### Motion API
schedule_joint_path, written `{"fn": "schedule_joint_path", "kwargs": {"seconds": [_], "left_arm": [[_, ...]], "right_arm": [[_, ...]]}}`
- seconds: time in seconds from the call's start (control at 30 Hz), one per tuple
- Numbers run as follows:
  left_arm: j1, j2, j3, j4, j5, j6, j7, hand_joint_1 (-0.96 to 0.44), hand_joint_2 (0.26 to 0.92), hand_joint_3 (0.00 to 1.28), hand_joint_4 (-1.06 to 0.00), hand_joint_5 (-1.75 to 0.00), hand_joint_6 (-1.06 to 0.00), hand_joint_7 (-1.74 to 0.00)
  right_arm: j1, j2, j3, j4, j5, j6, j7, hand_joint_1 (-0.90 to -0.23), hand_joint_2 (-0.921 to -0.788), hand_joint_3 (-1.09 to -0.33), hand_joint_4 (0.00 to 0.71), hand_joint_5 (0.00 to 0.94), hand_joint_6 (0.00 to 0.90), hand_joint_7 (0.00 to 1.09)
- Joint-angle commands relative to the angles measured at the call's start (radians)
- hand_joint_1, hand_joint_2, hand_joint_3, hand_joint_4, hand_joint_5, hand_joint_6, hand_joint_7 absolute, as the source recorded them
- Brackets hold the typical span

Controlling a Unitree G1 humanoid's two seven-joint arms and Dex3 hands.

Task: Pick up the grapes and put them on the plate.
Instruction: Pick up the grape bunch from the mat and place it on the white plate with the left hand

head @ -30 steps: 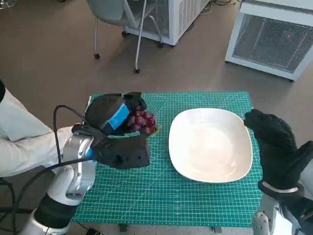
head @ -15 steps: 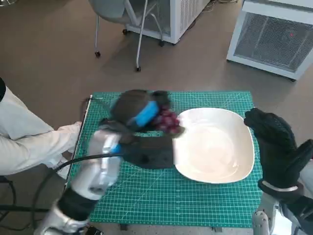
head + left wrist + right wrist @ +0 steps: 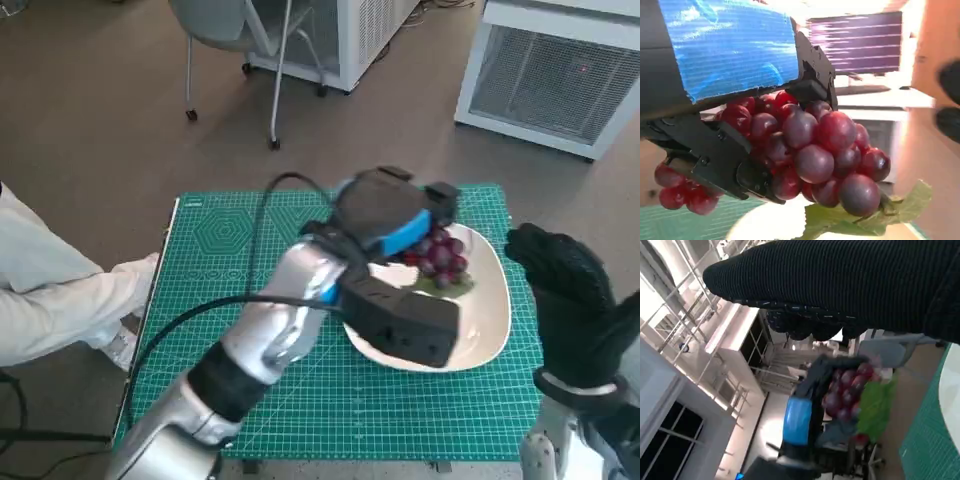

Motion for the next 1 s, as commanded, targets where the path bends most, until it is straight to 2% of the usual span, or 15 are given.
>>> {"fn": "schedule_joint_path", "kwargs": {"seconds": [0.03, 0.3, 0.77, 1.0], "left_arm": [[-0.076, -0.05, -0.004, 0.115, -0.016, -0.018, 0.025, 0.01, 0.921, 0.17, -0.6, -1.37, -0.51, -1.17], [-0.126, -0.115, -0.008, 0.283, -0.043, -0.045, 0.031, 0.0, 0.92, 0.27, -0.43, -1.44, -0.43, -1.39], [-0.158, -0.161, -0.01, 0.389, -0.069, -0.028, -0.013, 0.0, 0.921, 0.3, -0.39, -1.47, -0.39, -1.44], [-0.155, -0.164, -0.01, 0.404, -0.071, -0.029, 0.0, 0.0, 0.921, 0.31, -0.38, -1.48, -0.38, -1.45]], "right_arm": [[0.03, -0.004, -0.011, -0.002, 0.005, 0.003, -0.002, -0.404, -0.921, -0.577, 0.54, 0.264, 0.251, 0.81], [0.039, 0.005, -0.018, -0.01, -0.003, -0.007, -0.016, -0.404, -0.921, -0.574, 0.545, 0.258, 0.263, 0.8], [0.051, 0.006, -0.021, -0.022, -0.002, -0.004, -0.03, -0.407, -0.921, -0.571, 0.549, 0.246, 0.271, 0.79], [0.056, 0.012, -0.015, -0.034, -0.003, 0.006, -0.038, -0.409, -0.921, -0.568, 0.552, 0.242, 0.272, 0.78]]}}
